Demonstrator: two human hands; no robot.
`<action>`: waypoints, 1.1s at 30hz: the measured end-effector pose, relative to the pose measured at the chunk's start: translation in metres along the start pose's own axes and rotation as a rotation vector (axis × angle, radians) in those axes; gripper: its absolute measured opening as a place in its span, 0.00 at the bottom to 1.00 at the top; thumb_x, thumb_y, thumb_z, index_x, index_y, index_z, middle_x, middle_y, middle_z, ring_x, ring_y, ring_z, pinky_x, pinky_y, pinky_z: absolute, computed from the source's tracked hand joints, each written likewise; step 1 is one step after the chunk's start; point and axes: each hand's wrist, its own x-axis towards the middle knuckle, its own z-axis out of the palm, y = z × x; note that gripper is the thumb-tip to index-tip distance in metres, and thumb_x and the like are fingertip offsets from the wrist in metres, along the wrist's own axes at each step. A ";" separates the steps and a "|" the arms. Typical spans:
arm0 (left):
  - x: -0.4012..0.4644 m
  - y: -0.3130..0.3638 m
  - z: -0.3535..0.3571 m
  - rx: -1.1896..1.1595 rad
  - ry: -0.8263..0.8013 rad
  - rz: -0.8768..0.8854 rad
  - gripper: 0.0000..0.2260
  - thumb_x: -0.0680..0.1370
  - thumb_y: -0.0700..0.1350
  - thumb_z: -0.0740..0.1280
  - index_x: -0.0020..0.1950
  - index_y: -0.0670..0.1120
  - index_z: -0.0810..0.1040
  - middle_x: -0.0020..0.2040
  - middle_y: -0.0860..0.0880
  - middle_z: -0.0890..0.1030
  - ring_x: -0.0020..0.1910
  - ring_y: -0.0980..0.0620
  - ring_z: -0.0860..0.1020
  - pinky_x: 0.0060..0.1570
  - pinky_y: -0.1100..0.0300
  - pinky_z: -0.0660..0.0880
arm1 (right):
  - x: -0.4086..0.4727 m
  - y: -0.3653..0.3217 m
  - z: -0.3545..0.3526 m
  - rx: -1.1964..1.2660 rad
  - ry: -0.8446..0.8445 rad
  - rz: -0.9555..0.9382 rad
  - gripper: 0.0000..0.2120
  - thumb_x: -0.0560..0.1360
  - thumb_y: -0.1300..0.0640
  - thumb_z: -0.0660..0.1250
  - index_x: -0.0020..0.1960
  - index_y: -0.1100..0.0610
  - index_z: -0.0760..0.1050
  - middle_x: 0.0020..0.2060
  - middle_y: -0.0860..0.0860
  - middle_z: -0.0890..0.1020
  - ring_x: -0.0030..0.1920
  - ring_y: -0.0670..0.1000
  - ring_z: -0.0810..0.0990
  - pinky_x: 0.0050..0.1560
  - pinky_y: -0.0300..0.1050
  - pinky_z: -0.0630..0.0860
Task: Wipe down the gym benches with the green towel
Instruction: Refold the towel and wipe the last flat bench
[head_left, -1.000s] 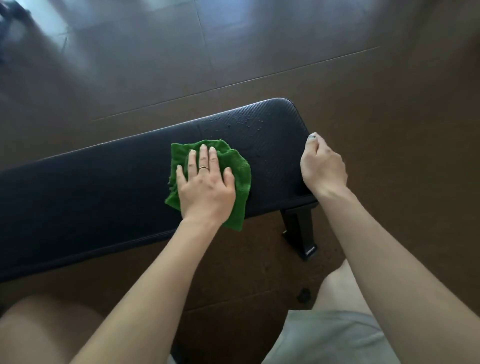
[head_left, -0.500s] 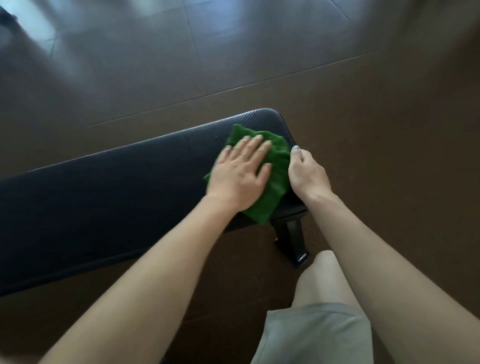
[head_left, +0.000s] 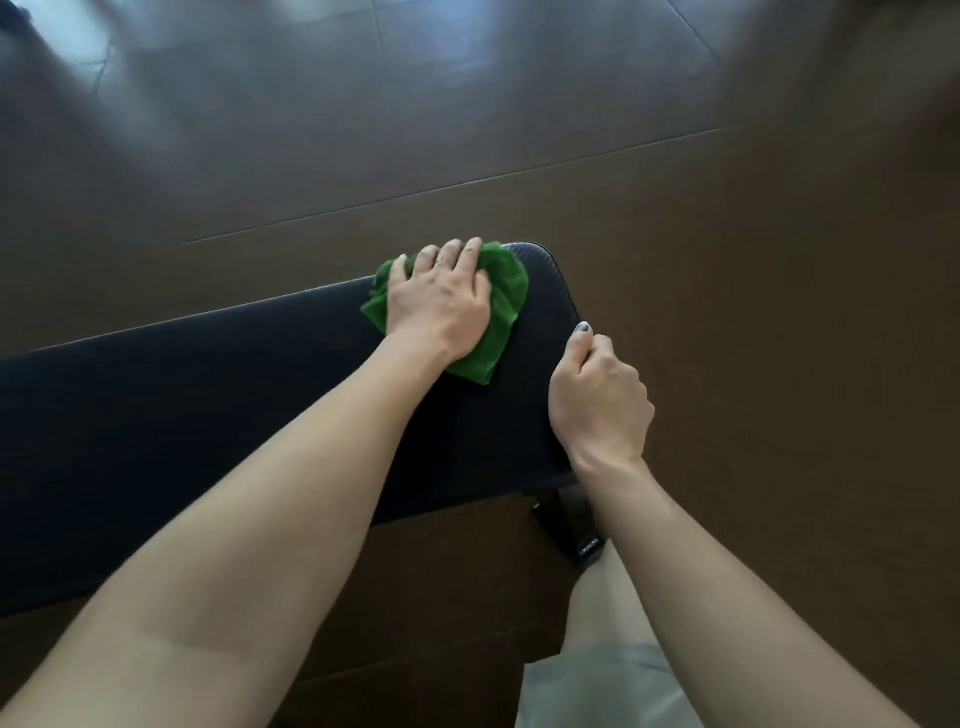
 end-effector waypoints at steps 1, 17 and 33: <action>0.007 0.010 0.001 0.011 -0.001 0.024 0.25 0.85 0.55 0.46 0.82 0.53 0.59 0.81 0.51 0.64 0.79 0.47 0.61 0.77 0.45 0.54 | -0.001 0.002 0.001 0.013 0.006 0.010 0.27 0.87 0.42 0.44 0.62 0.56 0.77 0.50 0.57 0.85 0.53 0.63 0.82 0.47 0.51 0.64; 0.007 0.048 0.010 0.009 0.019 0.486 0.22 0.86 0.56 0.48 0.79 0.57 0.66 0.81 0.56 0.63 0.83 0.52 0.54 0.80 0.45 0.49 | -0.004 0.002 -0.001 0.156 0.115 0.065 0.32 0.87 0.42 0.40 0.62 0.55 0.81 0.45 0.52 0.85 0.50 0.56 0.83 0.47 0.46 0.66; -0.141 -0.010 0.016 0.038 -0.012 0.647 0.25 0.86 0.61 0.46 0.84 0.60 0.54 0.84 0.58 0.54 0.83 0.55 0.49 0.82 0.49 0.49 | -0.004 0.024 -0.020 0.827 -0.247 0.354 0.34 0.78 0.33 0.50 0.75 0.50 0.74 0.69 0.51 0.79 0.68 0.54 0.78 0.75 0.58 0.70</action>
